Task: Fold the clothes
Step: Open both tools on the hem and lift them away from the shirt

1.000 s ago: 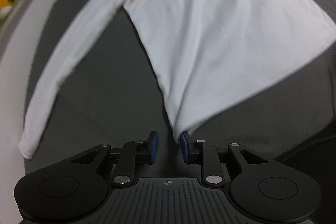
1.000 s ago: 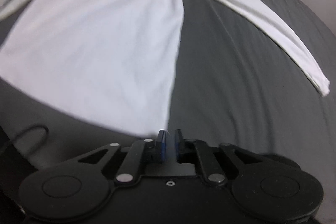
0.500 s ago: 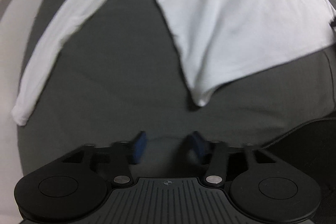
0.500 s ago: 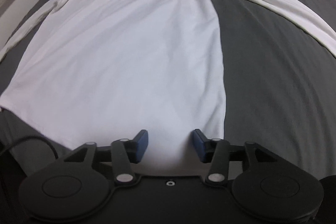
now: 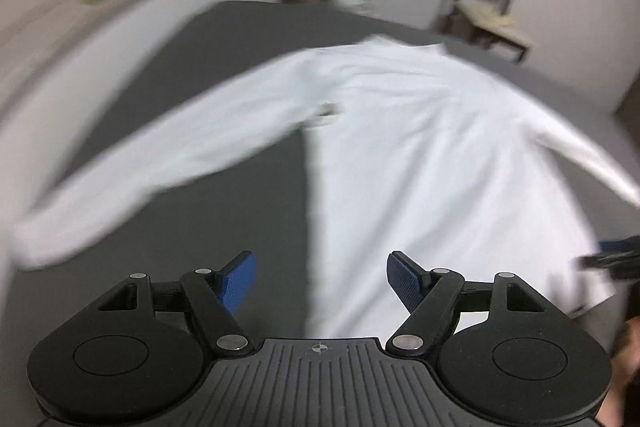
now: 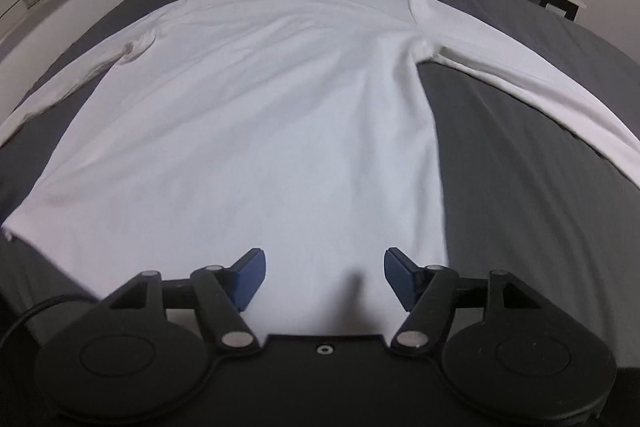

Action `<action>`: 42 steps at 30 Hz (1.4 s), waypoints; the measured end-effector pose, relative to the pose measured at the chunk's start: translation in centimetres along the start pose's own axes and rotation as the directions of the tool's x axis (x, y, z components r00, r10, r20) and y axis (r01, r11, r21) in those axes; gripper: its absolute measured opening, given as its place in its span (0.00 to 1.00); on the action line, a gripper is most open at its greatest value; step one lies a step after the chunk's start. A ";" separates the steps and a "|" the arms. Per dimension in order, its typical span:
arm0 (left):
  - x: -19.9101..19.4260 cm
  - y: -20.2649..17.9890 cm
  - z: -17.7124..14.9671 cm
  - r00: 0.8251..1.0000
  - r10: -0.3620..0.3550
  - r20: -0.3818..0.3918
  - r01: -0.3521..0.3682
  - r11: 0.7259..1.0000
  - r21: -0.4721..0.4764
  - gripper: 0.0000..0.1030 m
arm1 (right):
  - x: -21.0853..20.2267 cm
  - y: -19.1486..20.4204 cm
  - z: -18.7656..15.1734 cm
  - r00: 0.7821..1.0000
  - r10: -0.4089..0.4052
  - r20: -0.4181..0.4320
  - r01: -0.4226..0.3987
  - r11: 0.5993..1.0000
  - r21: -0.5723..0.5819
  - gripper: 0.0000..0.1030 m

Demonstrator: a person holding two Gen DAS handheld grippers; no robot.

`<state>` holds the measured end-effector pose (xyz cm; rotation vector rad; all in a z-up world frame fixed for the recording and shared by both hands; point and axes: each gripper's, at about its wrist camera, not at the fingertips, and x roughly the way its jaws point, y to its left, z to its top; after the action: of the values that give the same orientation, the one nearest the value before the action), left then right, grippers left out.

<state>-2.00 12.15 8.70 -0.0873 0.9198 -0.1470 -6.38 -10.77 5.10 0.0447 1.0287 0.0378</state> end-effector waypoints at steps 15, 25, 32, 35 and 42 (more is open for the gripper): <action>11.3 -6.9 -2.3 0.975 0.048 -0.217 -0.007 0.983 0.184 0.73 | 0.0 -1.6 0.1 1.000 -0.001 -0.017 0.003 0.998 0.063 0.71; 9.3 -7.9 -1.1 0.997 0.051 -0.062 -0.039 0.983 0.178 0.88 | -7.2 -12.9 4.9 0.953 0.016 0.303 -0.141 0.908 0.395 0.84; 7.8 -4.9 3.5 0.956 0.009 0.295 0.020 0.995 -0.095 0.88 | -3.3 -24.5 7.3 0.941 -0.223 0.254 0.059 0.849 0.525 0.88; 8.8 -4.1 4.3 0.917 0.010 0.400 0.069 0.981 -0.181 0.88 | -1.1 -29.3 7.6 0.926 -0.299 0.229 0.129 0.824 0.552 0.88; 12.8 -5.3 3.0 0.920 -0.065 0.386 0.117 0.987 -0.111 0.88 | 2.2 -37.5 7.1 0.902 -0.387 0.190 0.172 0.728 0.664 0.88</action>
<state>7.56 4.85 1.19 -0.2730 0.5338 -0.1493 1.23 -48.22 4.87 0.5008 0.6700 -0.5956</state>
